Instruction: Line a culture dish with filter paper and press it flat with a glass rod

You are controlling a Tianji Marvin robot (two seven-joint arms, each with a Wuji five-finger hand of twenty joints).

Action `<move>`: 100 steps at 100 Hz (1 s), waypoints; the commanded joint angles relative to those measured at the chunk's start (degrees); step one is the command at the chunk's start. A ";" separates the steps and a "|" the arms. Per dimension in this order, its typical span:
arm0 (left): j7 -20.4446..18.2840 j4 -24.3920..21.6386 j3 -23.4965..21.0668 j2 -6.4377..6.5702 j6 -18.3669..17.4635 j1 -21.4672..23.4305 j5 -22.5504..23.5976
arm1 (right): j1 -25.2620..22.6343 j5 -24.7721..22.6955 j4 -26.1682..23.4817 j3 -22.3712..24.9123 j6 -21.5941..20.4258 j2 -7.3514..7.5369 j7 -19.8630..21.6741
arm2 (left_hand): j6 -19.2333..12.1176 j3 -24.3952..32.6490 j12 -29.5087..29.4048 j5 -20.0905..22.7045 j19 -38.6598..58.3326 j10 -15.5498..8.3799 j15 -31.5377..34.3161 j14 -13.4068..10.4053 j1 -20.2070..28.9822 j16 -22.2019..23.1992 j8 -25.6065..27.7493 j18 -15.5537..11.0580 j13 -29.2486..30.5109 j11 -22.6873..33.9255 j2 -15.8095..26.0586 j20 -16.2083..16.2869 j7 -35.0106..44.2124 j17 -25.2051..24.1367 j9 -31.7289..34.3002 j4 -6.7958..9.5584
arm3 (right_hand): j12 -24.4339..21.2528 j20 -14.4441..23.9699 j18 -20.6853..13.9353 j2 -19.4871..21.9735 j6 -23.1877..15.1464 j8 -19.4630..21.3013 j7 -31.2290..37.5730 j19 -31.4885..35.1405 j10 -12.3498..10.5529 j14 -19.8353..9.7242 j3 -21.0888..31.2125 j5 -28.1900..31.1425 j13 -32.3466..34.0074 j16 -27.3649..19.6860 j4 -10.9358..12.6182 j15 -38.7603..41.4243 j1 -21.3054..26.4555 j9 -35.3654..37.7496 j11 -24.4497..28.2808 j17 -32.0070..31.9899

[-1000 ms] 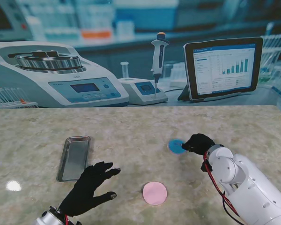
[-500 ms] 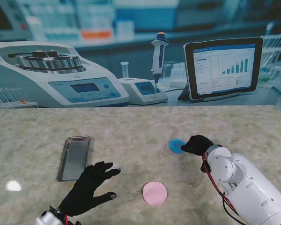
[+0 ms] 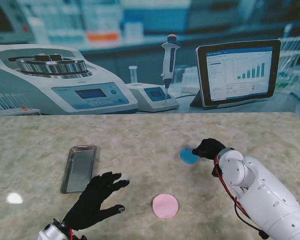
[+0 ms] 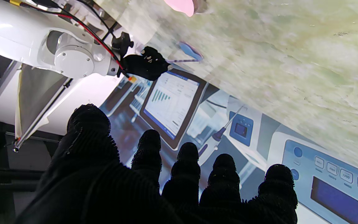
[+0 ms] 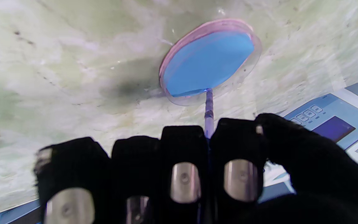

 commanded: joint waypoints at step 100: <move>-0.04 -0.41 0.48 0.06 0.11 0.32 -0.43 | -4.62 -3.96 -4.89 2.35 0.76 1.27 4.78 | -1.61 -1.46 -1.00 -1.33 -3.22 -1.90 -0.97 -2.26 -0.01 -0.98 0.35 -2.02 -1.57 -1.35 1.76 -3.12 0.55 -0.04 -2.24 1.34 | 1.13 1.72 0.37 1.00 5.21 0.06 3.96 17.82 -1.41 -7.90 -0.61 4.17 1.28 1.95 1.10 6.36 -0.91 3.91 11.57 2.49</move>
